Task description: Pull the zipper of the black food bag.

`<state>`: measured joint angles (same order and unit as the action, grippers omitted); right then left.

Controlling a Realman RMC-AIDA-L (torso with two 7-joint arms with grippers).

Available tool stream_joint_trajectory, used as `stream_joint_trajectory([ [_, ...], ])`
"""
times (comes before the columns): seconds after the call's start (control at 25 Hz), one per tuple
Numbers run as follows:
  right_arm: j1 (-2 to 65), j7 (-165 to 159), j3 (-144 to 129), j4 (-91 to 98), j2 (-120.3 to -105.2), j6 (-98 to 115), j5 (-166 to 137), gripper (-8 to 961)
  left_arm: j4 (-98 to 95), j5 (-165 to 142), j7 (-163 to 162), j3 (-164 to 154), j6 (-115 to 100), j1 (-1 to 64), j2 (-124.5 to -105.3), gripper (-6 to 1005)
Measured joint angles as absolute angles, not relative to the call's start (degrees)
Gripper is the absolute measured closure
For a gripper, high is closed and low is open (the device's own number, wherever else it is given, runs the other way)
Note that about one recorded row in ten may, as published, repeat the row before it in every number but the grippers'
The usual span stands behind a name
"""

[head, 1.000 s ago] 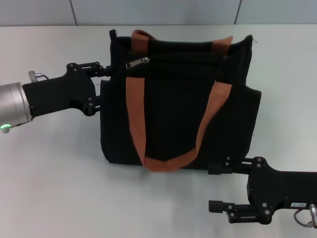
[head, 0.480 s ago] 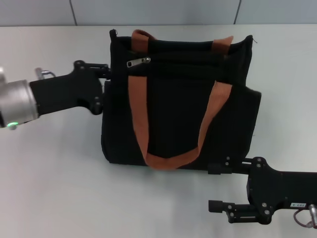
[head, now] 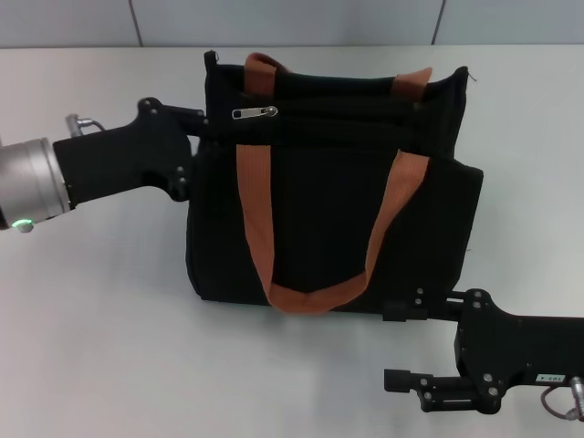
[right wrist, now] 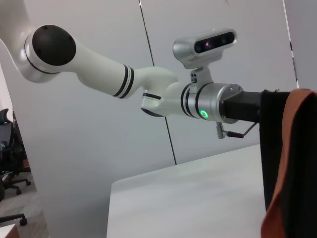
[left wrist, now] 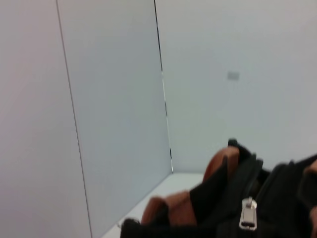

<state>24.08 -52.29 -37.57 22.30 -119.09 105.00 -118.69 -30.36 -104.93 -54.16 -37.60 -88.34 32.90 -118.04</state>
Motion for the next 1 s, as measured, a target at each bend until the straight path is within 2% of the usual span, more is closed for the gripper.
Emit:
stream_joint_trajectory([
  [0.2,24.2,-53.4,-37.3,22.2,-119.09,110.2,-116.8,242,-30.4,-103.5,-54.1,-35.4,-90.7,31.9,-118.09,852],
  [0.4,25.5,-64.4,-37.3,23.2,-118.67,118.9,-108.8,250,-30.1,-101.8,-53.3,-35.4,-91.8,31.6,-118.45,998],
  [0.56,27.9,-82.9,-37.3,26.3,-118.30,119.1,-100.9,257,-29.0,-99.0,-51.2,-35.7,-93.7,31.4,-118.56,998],
  [0.68,31.2,-95.2,-37.3,27.1,-117.41,116.2,-98.2,262,-28.4,-97.9,-48.9,-35.9,-94.9,31.3,-118.57,997],
  [0.8,35.0,-102.8,-37.4,27.2,-116.56,113.0,-98.0,267,-28.2,-97.9,-47.9,-36.0,-95.0,31.4,-118.57,997],
  [1.0,40.3,-112.7,-38.4,27.3,-116.09,108.1,-98.7,276,-28.2,-97.8,-45.4,-36.1,-95.9,31.3,-118.65,997],
])
